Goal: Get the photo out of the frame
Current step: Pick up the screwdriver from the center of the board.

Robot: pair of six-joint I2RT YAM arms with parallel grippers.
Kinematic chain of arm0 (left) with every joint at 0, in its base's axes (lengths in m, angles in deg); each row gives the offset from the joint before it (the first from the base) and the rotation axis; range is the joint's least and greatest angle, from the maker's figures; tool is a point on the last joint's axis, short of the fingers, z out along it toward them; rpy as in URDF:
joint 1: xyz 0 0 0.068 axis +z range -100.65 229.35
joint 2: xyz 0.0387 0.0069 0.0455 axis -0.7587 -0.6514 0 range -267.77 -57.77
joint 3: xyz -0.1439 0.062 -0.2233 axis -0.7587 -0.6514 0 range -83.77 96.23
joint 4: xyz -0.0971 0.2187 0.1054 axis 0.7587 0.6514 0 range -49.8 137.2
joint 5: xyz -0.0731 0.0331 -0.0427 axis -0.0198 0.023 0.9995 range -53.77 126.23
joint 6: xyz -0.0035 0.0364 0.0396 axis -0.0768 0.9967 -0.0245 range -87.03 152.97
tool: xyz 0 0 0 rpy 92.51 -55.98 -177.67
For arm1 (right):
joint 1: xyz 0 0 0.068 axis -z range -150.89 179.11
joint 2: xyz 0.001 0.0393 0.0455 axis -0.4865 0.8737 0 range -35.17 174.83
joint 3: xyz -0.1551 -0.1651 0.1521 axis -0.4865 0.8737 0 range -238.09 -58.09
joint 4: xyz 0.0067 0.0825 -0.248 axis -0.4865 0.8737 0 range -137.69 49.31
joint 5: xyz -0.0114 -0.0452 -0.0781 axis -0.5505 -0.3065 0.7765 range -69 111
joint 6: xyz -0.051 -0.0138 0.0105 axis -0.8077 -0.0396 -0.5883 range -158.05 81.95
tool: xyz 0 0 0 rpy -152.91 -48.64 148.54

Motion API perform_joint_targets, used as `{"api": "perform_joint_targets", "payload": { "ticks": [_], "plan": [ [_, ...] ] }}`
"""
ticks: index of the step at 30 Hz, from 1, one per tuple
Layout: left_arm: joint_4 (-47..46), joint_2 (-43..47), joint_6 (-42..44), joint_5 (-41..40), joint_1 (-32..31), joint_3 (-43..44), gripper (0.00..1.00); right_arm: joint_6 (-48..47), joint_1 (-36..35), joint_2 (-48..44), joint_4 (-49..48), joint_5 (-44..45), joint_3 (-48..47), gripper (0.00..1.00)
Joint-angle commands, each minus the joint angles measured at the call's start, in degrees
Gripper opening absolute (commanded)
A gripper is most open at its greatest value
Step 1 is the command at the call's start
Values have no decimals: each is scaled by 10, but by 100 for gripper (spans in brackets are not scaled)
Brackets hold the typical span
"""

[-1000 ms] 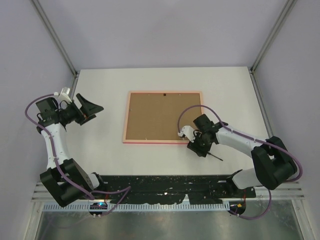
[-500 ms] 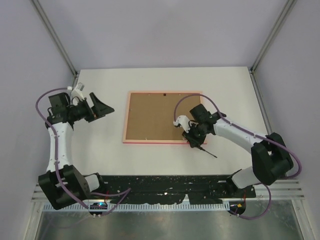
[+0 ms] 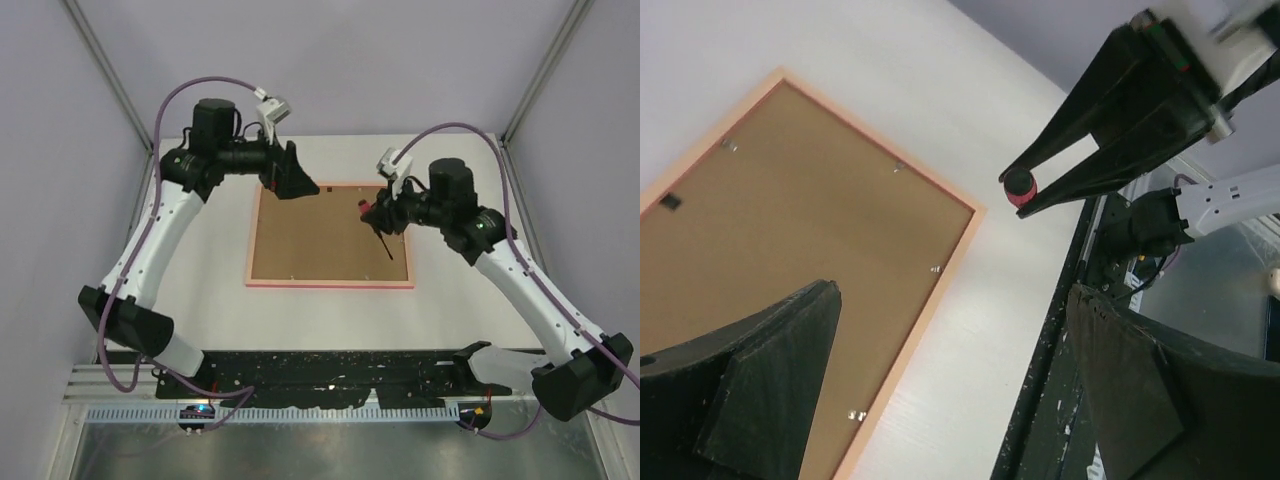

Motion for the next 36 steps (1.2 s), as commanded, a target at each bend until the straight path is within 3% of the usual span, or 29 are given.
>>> {"api": "perform_joint_targets", "payload": {
  "ticks": [1, 5, 10, 15, 18, 26, 31, 36],
  "plan": [
    [73, -82, 49, 43, -54, 109, 100, 195, 53, -76, -227, -82, -35, 8],
    [67, -114, 49, 80, -87, 120, 100, 394, 104, -65, -364, -152, 4, 8],
    [21, -112, 22, 100, -116, 85, 100, 661, 180, -59, -624, -200, 123, 8],
    [-38, -110, -29, 105, -154, 39, 100, 761, 188, -42, -723, -190, 190, 8],
    [-32, -121, -25, 98, -182, 38, 100, 793, 192, -43, -767, -189, 208, 8],
    [-23, -141, -20, 78, -214, 53, 92, 802, 196, -66, -774, -174, 242, 8],
    [-10, -153, -12, 68, -230, 62, 76, 809, 198, -68, -779, -168, 249, 8],
    [-7, -153, -9, 62, -230, 63, 52, 804, 200, -71, -776, -165, 254, 8]
  ]
}}
